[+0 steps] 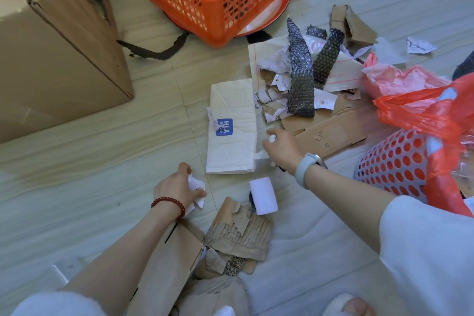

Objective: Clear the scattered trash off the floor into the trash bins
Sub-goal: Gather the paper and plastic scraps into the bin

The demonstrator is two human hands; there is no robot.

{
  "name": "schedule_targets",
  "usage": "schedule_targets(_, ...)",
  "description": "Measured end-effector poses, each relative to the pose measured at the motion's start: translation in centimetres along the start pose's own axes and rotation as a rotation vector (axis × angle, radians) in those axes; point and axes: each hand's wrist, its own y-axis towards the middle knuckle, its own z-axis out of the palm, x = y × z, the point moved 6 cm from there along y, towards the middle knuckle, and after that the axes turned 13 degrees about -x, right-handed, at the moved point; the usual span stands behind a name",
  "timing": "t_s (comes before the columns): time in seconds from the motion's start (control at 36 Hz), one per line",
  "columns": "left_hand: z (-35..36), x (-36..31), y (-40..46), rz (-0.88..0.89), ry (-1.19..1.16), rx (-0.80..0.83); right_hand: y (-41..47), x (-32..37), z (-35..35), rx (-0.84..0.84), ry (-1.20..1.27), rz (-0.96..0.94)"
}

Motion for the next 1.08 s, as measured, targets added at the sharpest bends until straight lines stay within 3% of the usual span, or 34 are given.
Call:
schedule_targets(0.22, 0.4, 0.3, 0.7, -0.046, -0.097, 0.038, 1.5, 2.7, 4.3, 0.033, 0.028, 0.085)
schedule_targets(0.33, 0.7, 1.4, 0.7, -0.069, -0.157, 0.022, 1.5, 3.2, 5.6, 0.037, -0.113, 0.125)
schedule_targets(0.58, -4.0, 4.3, 4.8, -0.225, -0.516, -0.360, 1.6, 3.8, 7.2, 0.039, -0.161, 0.089)
schedule_targets(0.69, -5.0, 1.1, 7.1, -0.186, -0.686, -0.344, 0.9, 4.0, 6.9, 0.069, -0.183, 0.008)
schedule_targets(0.89, -2.4, -2.2, 9.7, -0.130, -0.421, -0.079, 0.4, 3.2, 6.3, 0.118, -0.045, -0.033)
schedule_targets(1.08, -2.2, -3.8, 9.5, -0.042, -0.676, -0.144, -0.6, 4.1, 3.9, 0.097, 0.016, -0.126)
